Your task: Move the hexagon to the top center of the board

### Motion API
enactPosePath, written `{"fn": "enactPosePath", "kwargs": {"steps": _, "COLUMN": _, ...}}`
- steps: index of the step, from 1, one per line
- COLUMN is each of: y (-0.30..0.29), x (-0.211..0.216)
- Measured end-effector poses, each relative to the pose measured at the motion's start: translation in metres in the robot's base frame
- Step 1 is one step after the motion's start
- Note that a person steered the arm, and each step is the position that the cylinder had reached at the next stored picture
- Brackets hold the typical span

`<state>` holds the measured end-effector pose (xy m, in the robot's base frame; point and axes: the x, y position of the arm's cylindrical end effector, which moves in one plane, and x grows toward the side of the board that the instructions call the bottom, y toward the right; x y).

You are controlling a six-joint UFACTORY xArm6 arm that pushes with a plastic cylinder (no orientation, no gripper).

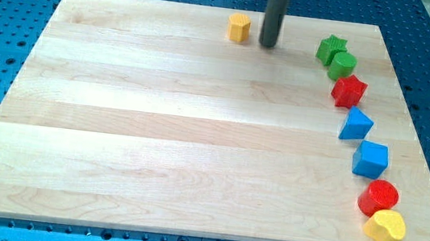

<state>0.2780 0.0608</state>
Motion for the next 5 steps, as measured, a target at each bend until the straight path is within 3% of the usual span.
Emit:
{"fn": "enactPosePath", "kwargs": {"steps": 2, "y": -0.028, "x": -0.021}}
{"fn": "enactPosePath", "kwargs": {"steps": 3, "y": -0.007, "x": -0.033}}
{"fn": "enactPosePath", "kwargs": {"steps": 4, "y": 0.099, "x": -0.048}}
{"fn": "enactPosePath", "kwargs": {"steps": 5, "y": 0.199, "x": -0.029}}
